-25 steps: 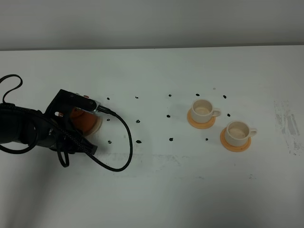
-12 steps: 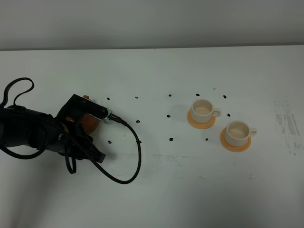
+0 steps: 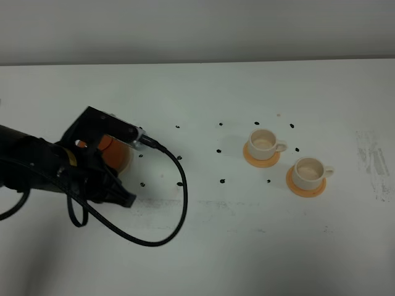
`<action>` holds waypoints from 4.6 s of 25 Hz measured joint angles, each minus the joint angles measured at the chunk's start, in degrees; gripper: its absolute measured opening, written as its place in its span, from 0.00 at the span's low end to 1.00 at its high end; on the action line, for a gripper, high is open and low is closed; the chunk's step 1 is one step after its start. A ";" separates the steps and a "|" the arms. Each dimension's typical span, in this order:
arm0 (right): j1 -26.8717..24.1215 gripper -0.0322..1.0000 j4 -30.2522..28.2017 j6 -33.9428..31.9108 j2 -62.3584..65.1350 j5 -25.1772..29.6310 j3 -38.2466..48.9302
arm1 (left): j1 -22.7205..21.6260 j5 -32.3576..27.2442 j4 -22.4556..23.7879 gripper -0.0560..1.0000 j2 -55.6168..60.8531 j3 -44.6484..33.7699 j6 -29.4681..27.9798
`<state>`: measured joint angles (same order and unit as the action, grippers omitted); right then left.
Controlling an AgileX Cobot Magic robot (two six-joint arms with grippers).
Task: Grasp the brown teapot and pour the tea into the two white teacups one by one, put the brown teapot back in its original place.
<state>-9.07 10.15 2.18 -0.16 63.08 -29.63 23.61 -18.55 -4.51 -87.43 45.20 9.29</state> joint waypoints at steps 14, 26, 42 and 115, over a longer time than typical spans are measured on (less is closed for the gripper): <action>0.00 0.46 0.00 0.00 0.00 0.00 0.00 | -13.08 -2.33 1.73 0.30 2.21 0.00 -5.14; 0.00 0.46 0.00 0.00 0.00 0.00 0.00 | -13.08 -5.19 1.78 0.30 -6.99 7.54 -0.88; 0.00 0.46 0.00 0.00 0.00 0.00 0.00 | -13.08 -1.70 -3.00 0.30 -10.82 8.46 4.56; 0.00 0.46 0.16 0.03 0.00 0.00 0.00 | 3.07 -11.10 -4.04 0.13 -24.16 37.47 21.84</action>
<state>-9.07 10.31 2.21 -0.16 63.08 -29.63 26.68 -29.64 -8.55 -111.59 82.67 31.13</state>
